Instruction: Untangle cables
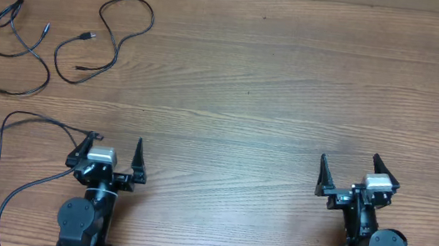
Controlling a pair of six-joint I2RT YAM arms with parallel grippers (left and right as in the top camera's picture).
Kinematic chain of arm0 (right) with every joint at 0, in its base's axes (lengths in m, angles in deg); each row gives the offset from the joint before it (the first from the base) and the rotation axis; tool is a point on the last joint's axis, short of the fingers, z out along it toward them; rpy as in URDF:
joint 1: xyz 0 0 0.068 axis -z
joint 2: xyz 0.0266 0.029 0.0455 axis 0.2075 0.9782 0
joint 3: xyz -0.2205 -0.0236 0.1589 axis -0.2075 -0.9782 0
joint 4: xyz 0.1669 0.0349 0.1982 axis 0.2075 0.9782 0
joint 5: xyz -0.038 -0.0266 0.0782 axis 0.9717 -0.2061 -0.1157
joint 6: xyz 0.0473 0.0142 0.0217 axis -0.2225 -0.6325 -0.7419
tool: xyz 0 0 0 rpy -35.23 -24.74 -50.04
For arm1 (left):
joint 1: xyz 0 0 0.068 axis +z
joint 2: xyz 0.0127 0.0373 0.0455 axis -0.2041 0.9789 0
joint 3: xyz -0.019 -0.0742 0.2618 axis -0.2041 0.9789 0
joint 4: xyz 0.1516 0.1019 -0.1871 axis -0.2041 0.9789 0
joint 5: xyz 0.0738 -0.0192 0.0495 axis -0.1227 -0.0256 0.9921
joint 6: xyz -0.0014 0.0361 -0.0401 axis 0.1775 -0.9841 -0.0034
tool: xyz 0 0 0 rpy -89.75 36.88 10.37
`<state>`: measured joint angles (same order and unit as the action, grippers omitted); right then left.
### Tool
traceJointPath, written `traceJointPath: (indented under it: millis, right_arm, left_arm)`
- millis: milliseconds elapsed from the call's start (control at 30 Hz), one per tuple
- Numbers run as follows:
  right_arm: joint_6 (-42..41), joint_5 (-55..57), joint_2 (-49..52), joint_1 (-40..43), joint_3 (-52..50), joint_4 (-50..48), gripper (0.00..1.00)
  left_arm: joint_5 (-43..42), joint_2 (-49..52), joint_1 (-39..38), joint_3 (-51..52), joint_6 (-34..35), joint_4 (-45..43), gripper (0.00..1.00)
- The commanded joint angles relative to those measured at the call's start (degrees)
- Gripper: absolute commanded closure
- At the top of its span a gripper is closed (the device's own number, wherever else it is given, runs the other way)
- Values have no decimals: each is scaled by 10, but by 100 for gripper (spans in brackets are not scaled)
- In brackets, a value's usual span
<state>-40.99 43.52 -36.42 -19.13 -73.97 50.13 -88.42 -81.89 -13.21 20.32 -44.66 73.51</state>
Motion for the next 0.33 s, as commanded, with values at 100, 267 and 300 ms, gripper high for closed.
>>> traceJointPath:
  millis: [100, 267, 300]
  right_arm:
    - [4, 0, -4, -2, -6, -2, 0]
    - [4, 0, -4, -2, -6, -2, 0]
    - [4, 0, -4, -2, -6, -2, 0]
  left_arm:
    - [0, -5, 4, 3, -9, -2, 0]
    - [0, -5, 4, 3, -9, -2, 0]
    - [0, -5, 4, 3, -9, -2, 0]
